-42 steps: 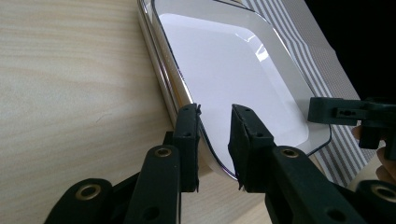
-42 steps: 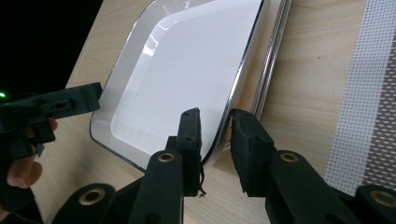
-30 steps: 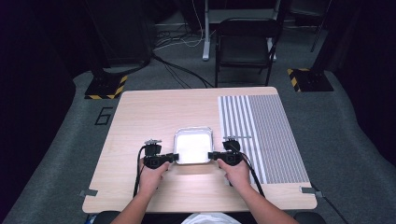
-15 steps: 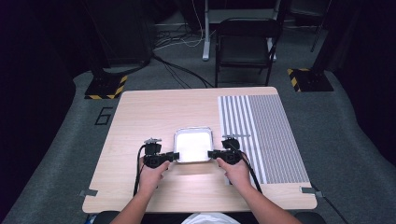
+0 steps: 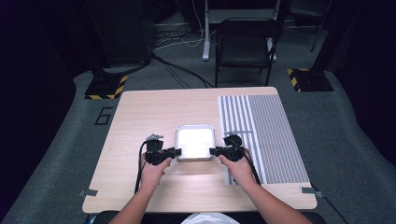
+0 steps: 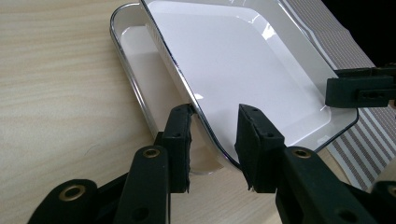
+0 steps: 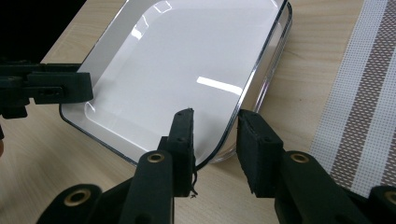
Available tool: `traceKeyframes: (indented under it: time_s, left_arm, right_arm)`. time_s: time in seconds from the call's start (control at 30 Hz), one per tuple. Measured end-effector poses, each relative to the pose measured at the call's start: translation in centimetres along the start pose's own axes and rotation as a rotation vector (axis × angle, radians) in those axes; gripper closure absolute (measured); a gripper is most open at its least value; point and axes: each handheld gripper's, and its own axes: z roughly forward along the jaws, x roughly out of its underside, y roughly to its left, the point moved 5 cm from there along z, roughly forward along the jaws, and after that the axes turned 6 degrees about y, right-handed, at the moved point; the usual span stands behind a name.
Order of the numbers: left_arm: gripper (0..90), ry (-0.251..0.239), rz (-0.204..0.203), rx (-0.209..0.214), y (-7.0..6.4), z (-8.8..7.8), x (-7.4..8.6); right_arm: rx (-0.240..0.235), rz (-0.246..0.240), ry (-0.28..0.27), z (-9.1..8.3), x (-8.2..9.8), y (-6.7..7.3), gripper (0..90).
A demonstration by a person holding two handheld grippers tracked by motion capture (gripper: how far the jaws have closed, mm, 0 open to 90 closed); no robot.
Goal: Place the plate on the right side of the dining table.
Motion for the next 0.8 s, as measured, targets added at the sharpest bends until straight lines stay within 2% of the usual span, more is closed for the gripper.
traceKeyframes:
  time_s: [0.2, 0.37, 0.8]
  left_arm:
    - [65.2, 0.006, 0.006, 0.001, -0.4, 0.2, -0.2]
    - [64.4, 0.016, 0.018, 0.002, -0.9, 0.5, -0.4]
    - [64.3, 0.034, 0.047, -0.024, -1.4, 0.6, -0.8]
  right_arm:
    - [0.0, -0.004, 0.007, -0.2, -0.1, -0.5, 67.2]
    - [0.018, -0.008, 0.006, -0.5, -0.3, -0.9, 67.3]
    - [0.042, -0.046, 0.002, -1.2, -1.1, -0.5, 66.6]
